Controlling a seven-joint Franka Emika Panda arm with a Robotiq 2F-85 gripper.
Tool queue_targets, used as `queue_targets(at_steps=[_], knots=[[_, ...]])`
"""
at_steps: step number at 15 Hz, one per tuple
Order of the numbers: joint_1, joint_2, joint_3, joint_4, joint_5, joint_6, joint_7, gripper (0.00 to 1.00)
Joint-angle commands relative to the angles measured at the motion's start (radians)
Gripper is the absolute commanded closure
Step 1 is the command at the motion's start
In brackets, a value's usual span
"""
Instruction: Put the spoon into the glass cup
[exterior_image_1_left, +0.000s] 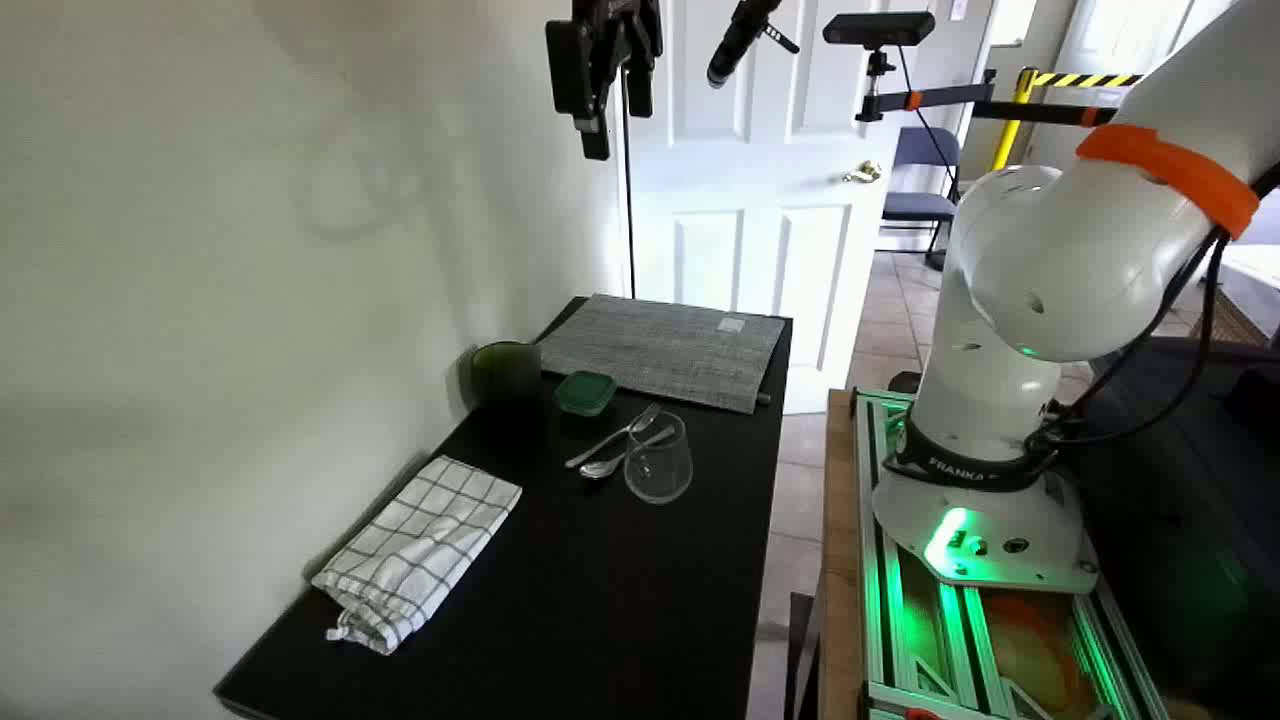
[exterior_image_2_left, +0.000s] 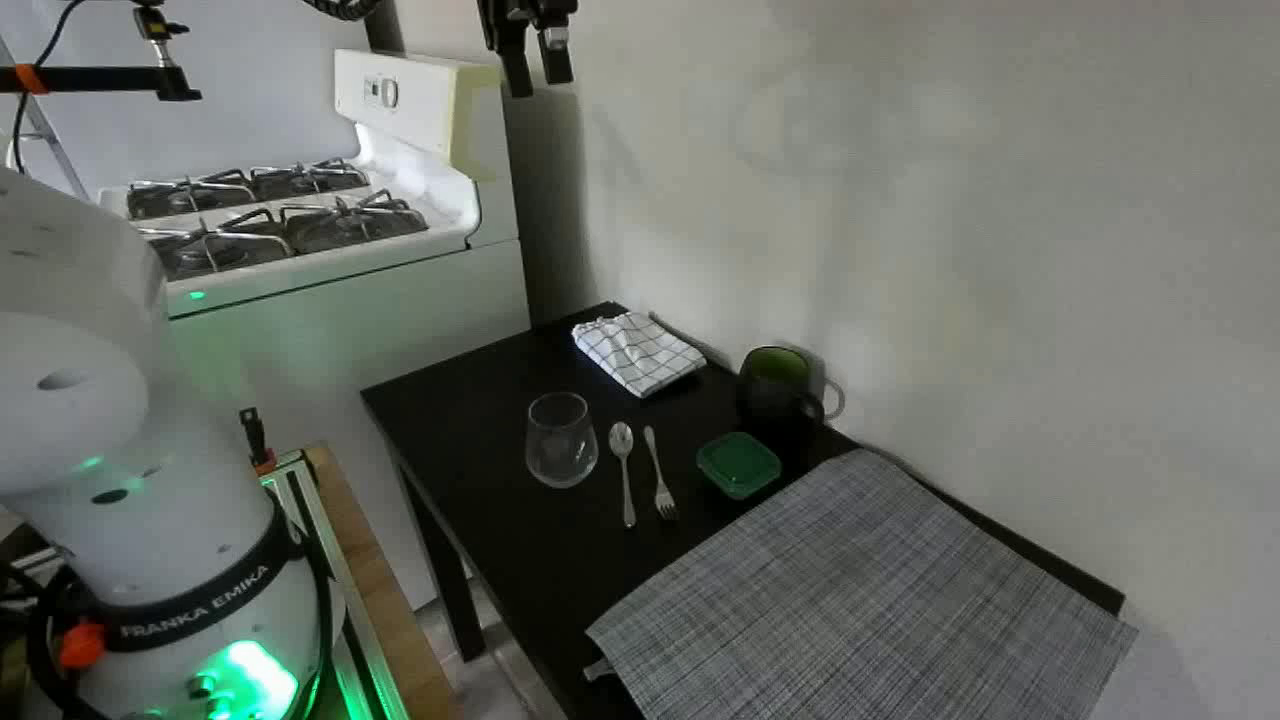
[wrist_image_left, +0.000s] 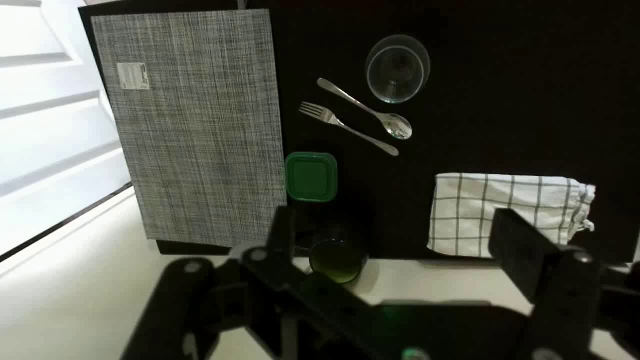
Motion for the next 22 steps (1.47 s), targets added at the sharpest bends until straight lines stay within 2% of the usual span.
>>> queue_targets(at_steps=[1, 5, 7, 12, 16, 22], knots=[[0.022, 0.004, -0.015, 0.002, -0.010, -0.003, 0.010, 0.00], [0.022, 0.004, -0.015, 0.002, -0.010, -0.003, 0.010, 0.00], [0.000, 0.088, 0.009, 0.008, -0.026, -0.004, 0.061, 0.00], [0.011, 0.260, 0.018, -0.009, -0.042, 0.057, 0.128, 0.00], [0.027, 0.390, 0.020, -0.033, -0.049, 0.233, 0.207, 0.00], [0.051, 0.548, 0.012, -0.071, -0.135, 0.459, 0.333, 0.00]])
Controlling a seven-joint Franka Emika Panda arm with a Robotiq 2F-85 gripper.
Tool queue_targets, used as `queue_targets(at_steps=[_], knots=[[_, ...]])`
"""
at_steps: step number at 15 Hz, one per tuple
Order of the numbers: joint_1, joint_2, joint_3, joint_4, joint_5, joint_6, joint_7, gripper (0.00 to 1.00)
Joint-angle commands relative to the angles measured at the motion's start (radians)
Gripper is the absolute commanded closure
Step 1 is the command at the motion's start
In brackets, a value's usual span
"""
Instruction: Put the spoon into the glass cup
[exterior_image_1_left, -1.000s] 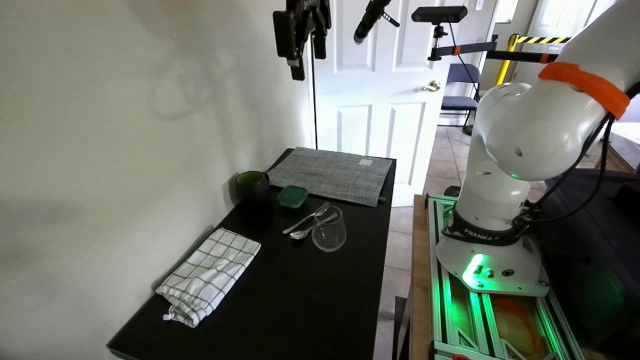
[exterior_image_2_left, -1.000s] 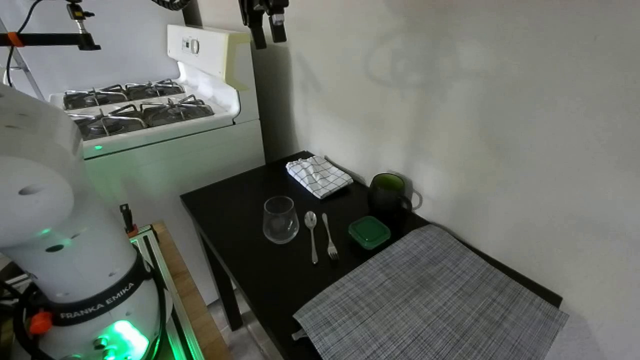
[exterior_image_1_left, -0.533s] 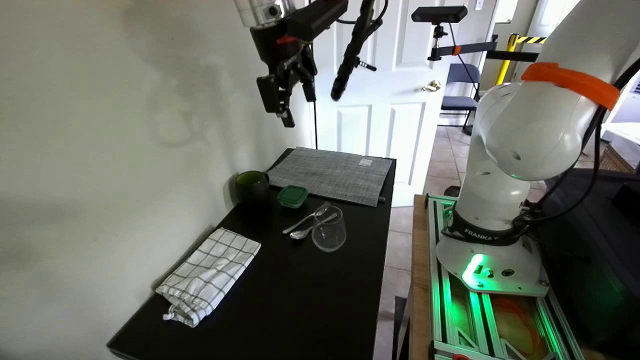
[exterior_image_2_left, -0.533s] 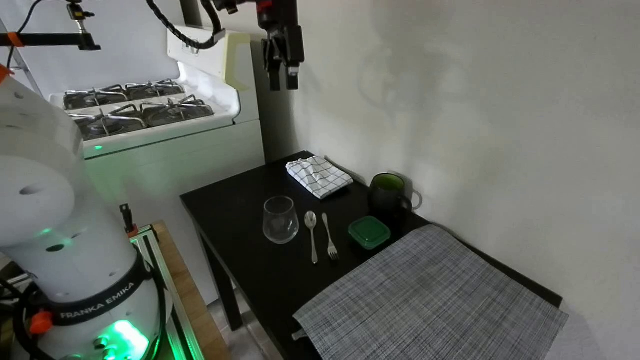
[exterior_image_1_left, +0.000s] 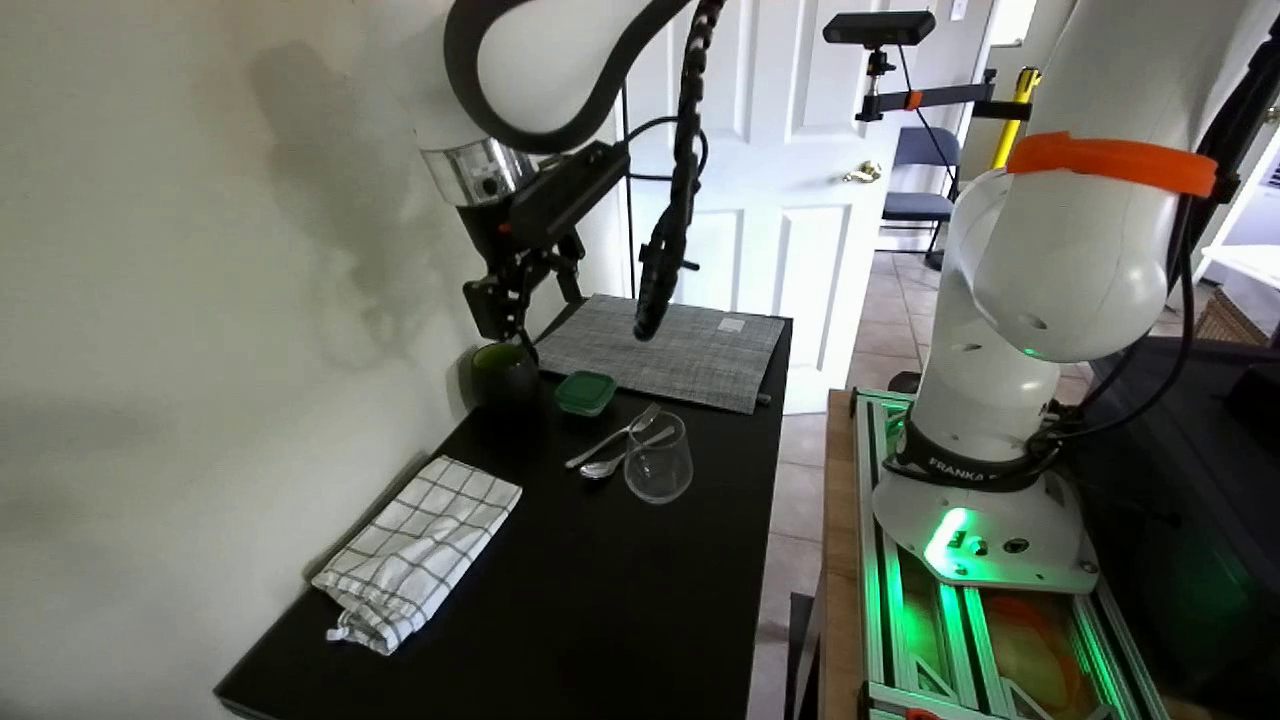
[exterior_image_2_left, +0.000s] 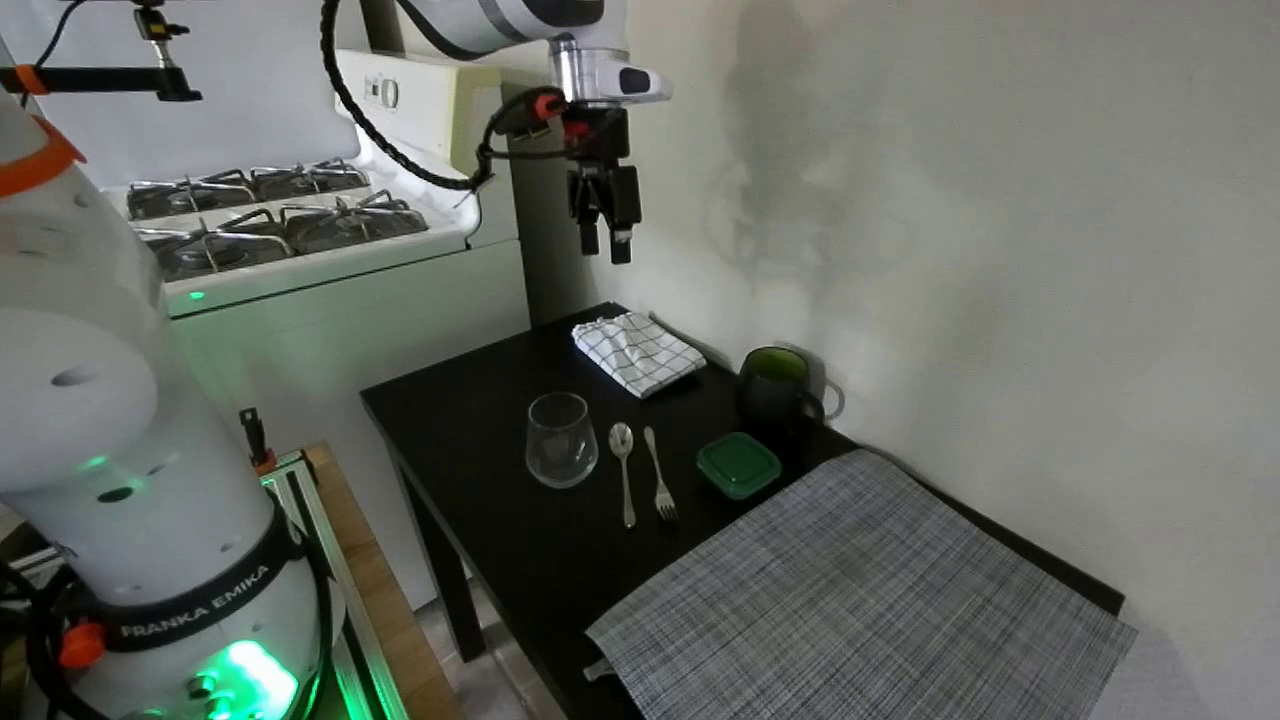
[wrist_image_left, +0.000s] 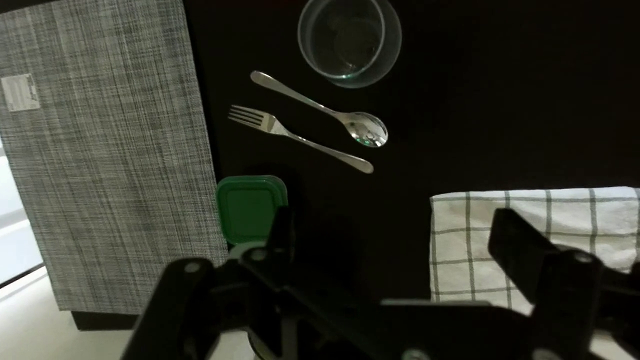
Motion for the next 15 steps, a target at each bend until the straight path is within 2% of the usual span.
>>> queue_targets(at_steps=[1, 8, 15], knots=[[0.023, 0.086, -0.012, -0.030, -0.079, 0.117, 0.109, 0.00], [0.042, 0.212, -0.064, -0.079, -0.183, 0.196, 0.215, 0.00], [0.070, 0.316, -0.122, -0.089, -0.173, 0.222, 0.235, 0.00]])
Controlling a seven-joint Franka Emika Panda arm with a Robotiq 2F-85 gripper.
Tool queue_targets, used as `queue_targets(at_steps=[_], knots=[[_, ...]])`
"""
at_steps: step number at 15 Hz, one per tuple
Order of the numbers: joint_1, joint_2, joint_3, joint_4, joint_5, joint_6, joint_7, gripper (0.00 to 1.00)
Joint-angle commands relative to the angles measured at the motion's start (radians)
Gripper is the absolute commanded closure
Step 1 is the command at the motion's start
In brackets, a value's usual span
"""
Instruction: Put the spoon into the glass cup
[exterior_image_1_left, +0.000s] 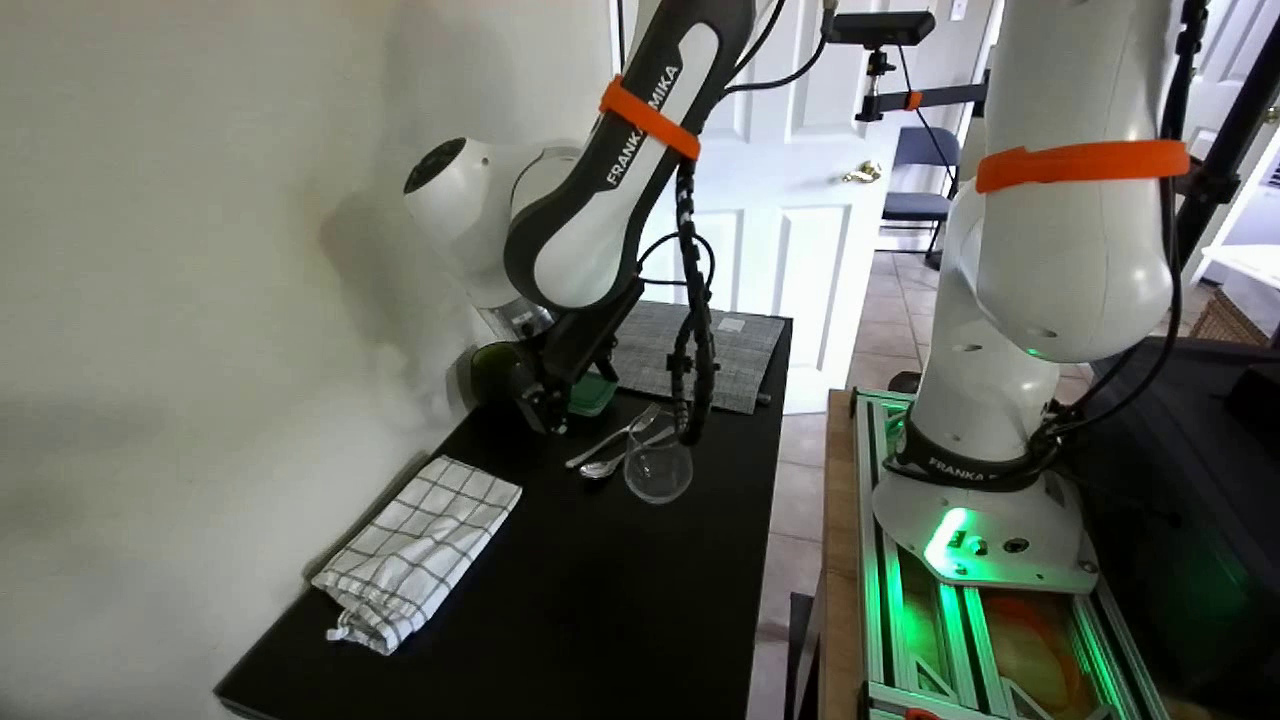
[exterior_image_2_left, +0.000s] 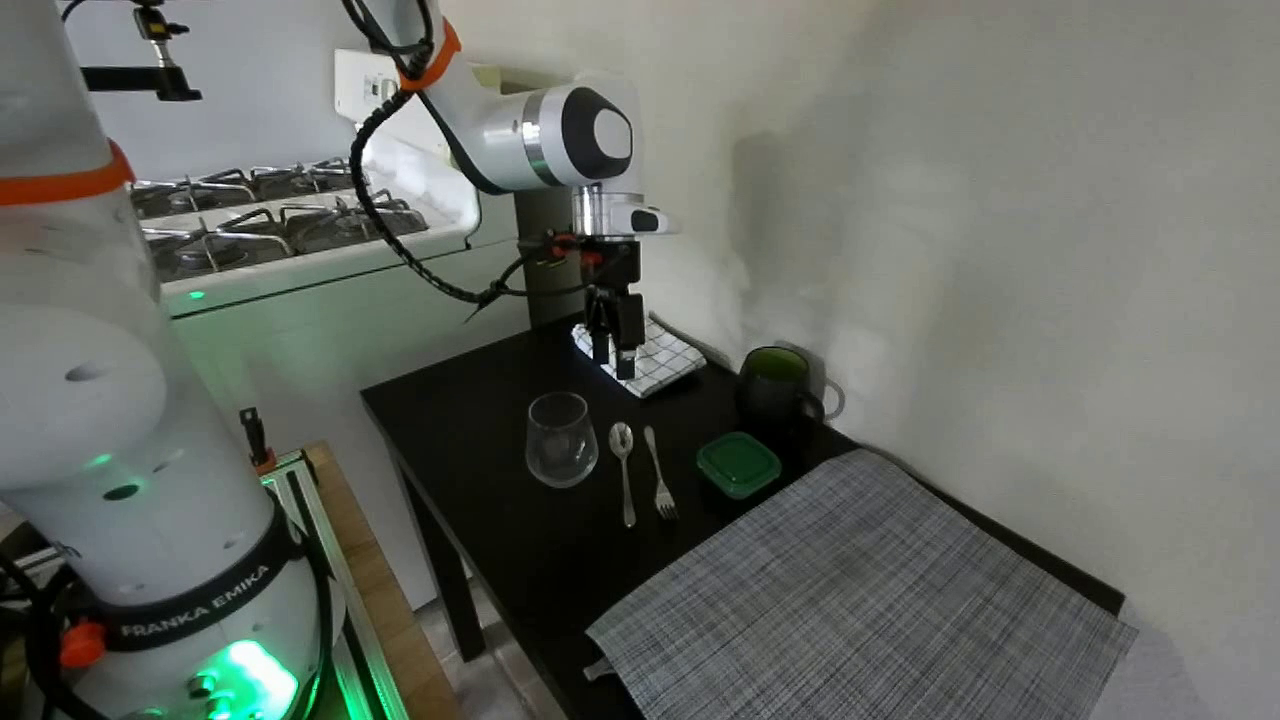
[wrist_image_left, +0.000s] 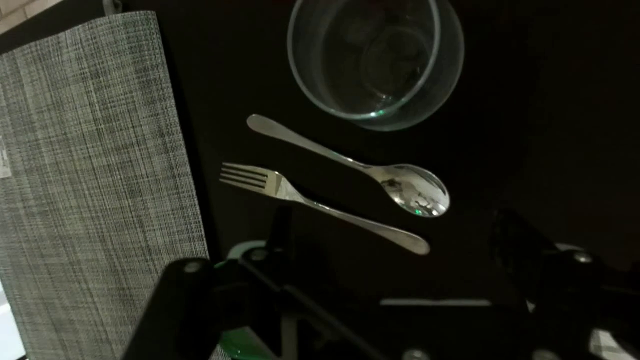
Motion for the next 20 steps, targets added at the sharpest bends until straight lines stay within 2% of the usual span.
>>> queue_targets(at_steps=[1, 3, 4, 10, 20], knots=[[0.037, 0.058, -0.038, -0.005, -0.007, 0.040, 0.037, 0.00], [0.051, 0.083, -0.044, 0.005, -0.002, 0.037, 0.027, 0.00], [0.050, 0.051, -0.051, 0.001, 0.006, 0.013, 0.004, 0.00], [0.064, 0.093, -0.061, 0.013, -0.007, 0.023, 0.024, 0.00], [0.103, 0.206, -0.094, 0.032, 0.003, 0.241, 0.017, 0.00]])
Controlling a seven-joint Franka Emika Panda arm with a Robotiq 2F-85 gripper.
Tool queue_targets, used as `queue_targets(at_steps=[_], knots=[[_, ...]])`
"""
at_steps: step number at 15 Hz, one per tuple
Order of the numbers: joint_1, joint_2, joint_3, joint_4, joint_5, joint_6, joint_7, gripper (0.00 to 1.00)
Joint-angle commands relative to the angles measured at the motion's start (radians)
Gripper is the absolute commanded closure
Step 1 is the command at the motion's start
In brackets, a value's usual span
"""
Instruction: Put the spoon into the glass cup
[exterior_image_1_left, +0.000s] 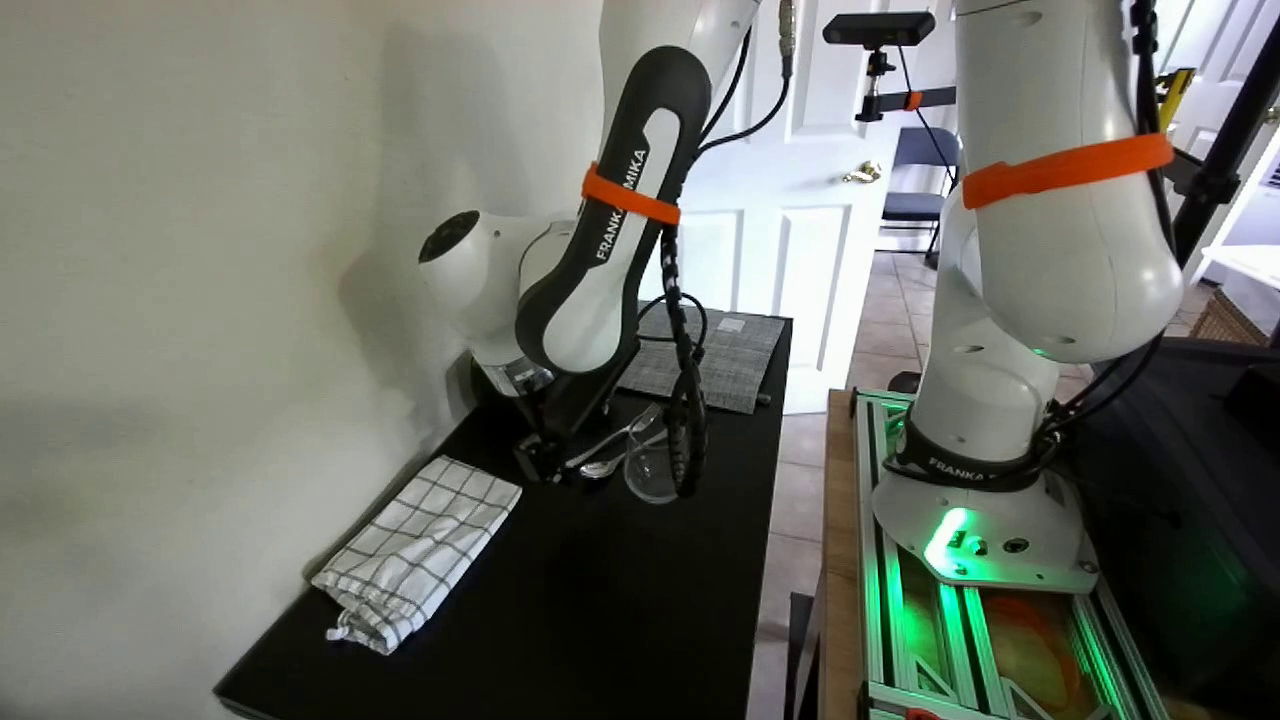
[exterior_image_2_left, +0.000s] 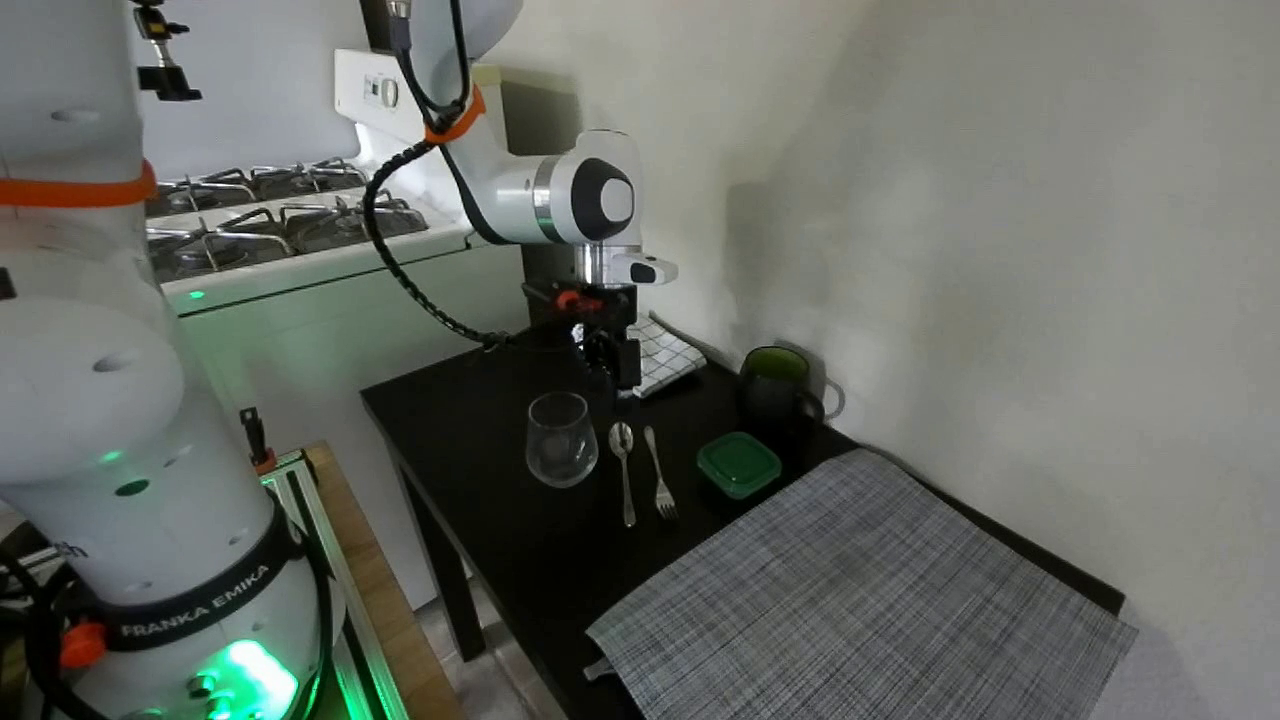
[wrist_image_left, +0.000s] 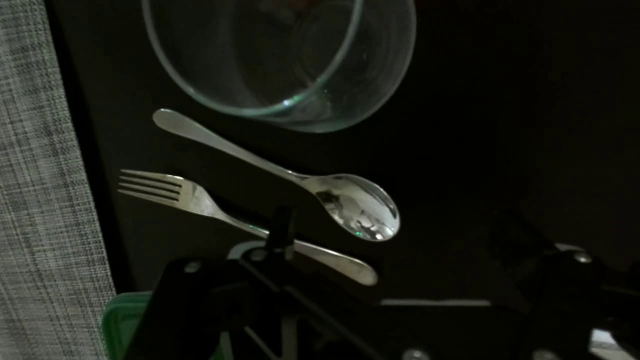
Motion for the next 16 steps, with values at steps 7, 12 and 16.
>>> queue_targets(at_steps=[7, 12, 16], knots=[[0.083, 0.118, -0.082, 0.056, -0.010, 0.077, 0.014, 0.20], [0.108, 0.147, -0.111, 0.079, -0.013, 0.066, 0.018, 0.64], [0.123, 0.165, -0.128, 0.094, -0.015, 0.062, 0.022, 0.95]])
